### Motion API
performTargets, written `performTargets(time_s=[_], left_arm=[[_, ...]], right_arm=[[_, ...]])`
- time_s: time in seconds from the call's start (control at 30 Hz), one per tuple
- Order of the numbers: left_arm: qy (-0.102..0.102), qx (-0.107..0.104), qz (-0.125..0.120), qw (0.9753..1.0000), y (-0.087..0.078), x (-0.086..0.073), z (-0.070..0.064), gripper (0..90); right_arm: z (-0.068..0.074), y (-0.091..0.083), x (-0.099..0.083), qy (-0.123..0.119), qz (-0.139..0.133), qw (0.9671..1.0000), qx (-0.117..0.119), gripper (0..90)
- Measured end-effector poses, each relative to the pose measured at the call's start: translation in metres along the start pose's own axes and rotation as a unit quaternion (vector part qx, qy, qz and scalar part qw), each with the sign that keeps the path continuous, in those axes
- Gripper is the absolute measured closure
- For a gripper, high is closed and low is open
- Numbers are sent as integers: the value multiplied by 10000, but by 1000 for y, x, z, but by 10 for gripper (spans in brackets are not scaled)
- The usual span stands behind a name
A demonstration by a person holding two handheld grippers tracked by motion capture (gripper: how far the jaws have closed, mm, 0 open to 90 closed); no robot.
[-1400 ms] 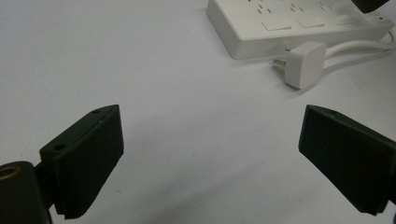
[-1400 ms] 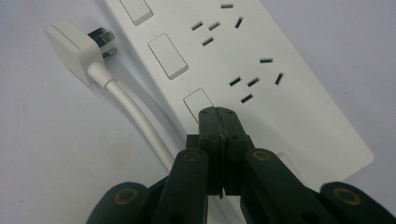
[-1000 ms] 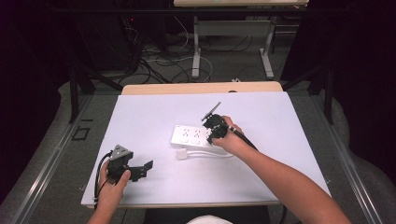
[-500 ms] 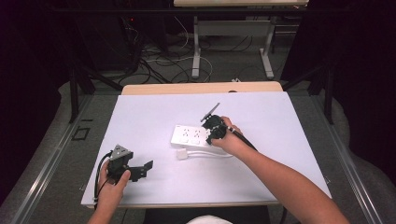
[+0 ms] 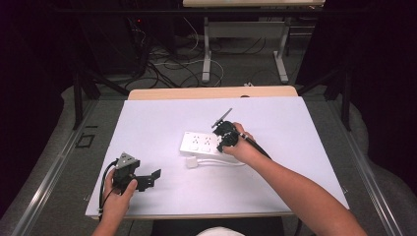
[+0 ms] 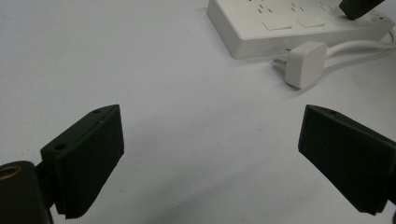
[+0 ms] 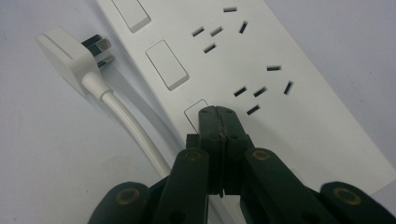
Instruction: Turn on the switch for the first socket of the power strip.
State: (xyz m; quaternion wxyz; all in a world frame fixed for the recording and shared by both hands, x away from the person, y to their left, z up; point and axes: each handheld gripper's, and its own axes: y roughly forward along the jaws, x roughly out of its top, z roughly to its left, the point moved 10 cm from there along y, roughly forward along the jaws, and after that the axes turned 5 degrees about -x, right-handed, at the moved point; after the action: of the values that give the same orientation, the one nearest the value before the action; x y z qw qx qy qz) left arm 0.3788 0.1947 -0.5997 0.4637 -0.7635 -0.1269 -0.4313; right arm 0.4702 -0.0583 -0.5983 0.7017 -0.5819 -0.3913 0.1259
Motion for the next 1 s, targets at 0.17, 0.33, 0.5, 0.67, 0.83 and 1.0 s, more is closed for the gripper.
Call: performTargets(time_s=[0.17,0.33,0.5,0.67,0.83,1.0], left_arm=[[4,-20,7,10000,0,0,0,68],[-12,-23,-65,10000,2,2,-1,68],[1,-53,3,10000,4,1,-2,69],[9,-58,9,10000,4,2,-3,69],[-11,-46,21,10000,3,0,-1,70],[-34,-26,-29,10000,2,0,-1,71]], right_arm=[[-2,2,-2,150,-11,9999,-59,900],[-4,1,-4,181,-12,9998,-69,900],[-6,-2,-7,158,-3,9999,34,900],[-5,0,-5,143,-171,9998,15,900],[-4,1,-4,231,-242,9994,23,891],[-3,0,-5,100,-159,9998,-37,874]])
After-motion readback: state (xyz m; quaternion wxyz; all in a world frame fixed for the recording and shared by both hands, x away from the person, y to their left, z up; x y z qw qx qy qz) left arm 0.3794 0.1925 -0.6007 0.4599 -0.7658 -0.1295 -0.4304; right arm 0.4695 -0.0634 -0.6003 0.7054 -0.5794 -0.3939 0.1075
